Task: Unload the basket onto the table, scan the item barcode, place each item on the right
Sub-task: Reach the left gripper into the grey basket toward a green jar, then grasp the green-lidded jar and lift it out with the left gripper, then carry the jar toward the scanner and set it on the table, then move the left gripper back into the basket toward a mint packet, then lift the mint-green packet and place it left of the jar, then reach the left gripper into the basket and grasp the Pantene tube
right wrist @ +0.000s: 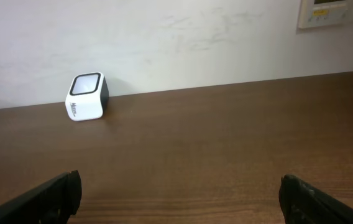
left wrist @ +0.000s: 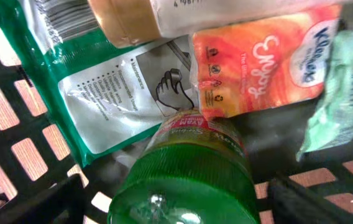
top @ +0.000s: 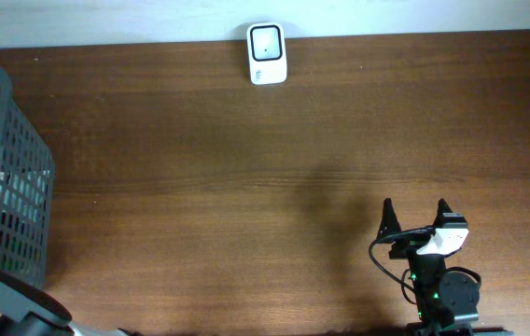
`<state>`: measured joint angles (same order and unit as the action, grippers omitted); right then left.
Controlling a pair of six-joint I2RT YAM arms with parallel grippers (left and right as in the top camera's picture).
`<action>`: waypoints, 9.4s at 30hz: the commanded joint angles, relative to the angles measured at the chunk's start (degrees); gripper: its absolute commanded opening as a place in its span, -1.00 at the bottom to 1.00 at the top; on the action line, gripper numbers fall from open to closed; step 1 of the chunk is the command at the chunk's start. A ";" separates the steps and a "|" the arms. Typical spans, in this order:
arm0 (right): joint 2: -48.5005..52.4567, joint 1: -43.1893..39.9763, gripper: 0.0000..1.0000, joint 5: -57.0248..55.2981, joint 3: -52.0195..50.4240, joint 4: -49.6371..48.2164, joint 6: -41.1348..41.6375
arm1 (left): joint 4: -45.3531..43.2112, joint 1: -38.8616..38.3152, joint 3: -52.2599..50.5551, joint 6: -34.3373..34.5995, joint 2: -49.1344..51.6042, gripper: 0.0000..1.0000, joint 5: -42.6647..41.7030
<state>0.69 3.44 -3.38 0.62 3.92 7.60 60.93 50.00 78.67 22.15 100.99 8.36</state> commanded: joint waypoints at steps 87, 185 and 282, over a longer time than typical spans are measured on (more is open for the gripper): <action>-0.33 0.31 0.97 -0.09 -0.31 0.42 0.35 | 12.48 -91.27 57.16 -2.49 38.27 -0.07 -4.09; -0.33 0.31 0.97 -0.07 -0.31 0.42 0.35 | -14.78 -8.96 6.91 -3.80 16.31 -0.69 -7.06; -0.33 0.31 0.97 -0.09 -0.31 0.42 0.35 | 11.63 -8.07 39.50 -2.86 11.56 0.83 5.20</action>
<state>0.69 3.44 -3.38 0.62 3.92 7.60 72.25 40.77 118.08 21.21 109.21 11.57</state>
